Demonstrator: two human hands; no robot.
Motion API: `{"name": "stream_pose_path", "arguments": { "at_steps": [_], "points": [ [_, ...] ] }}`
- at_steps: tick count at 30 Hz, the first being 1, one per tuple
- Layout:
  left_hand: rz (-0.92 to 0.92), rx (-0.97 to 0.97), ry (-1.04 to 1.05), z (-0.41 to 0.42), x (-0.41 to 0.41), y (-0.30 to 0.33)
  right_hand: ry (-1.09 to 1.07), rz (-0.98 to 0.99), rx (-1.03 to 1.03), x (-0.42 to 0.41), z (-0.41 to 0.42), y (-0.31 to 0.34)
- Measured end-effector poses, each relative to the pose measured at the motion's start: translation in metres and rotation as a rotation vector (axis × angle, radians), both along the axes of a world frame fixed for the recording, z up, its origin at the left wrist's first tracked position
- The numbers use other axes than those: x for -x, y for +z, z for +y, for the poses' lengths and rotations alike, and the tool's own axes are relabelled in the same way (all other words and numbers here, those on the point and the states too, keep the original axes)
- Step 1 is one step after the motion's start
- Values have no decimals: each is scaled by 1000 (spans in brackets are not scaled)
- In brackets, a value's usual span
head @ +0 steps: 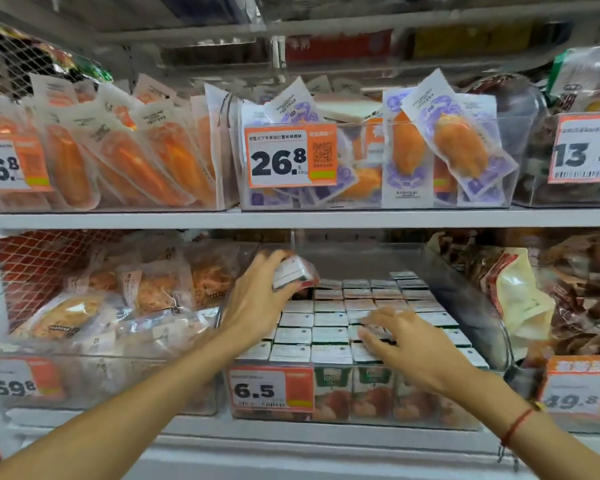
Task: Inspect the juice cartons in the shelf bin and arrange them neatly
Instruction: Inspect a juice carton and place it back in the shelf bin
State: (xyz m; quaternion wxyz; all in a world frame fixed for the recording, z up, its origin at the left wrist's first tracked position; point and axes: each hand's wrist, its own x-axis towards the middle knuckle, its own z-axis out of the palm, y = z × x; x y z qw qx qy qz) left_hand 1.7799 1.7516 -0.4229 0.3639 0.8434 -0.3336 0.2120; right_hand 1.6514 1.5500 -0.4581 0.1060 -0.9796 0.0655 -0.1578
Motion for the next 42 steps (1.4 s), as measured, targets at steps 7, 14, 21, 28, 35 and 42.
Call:
{"name": "stream_pose_path", "arguments": {
  "at_steps": [7, 14, 21, 28, 35, 42],
  "points": [
    [-136, -352, -33, -2, -36, 3, 103, -75, 62, 19, 2, 0],
    [-117, -629, -8, -9, -62, 29, 124, -70, 167, 25, 3, -4],
    [-44, -592, -106, -6, -89, 23, 104, -83, 177, 25, 6, -5],
    [36, -638, -228, -21, -85, 17, 102, -83, 190, 25, 7, -7],
    [248, -640, -226, -34, -88, -6, 104, -103, 166, 23, 5, -5],
    [316, -624, -249, -34, -89, -8, 108, -103, 163, 24, 8, -4]
  ]
}}
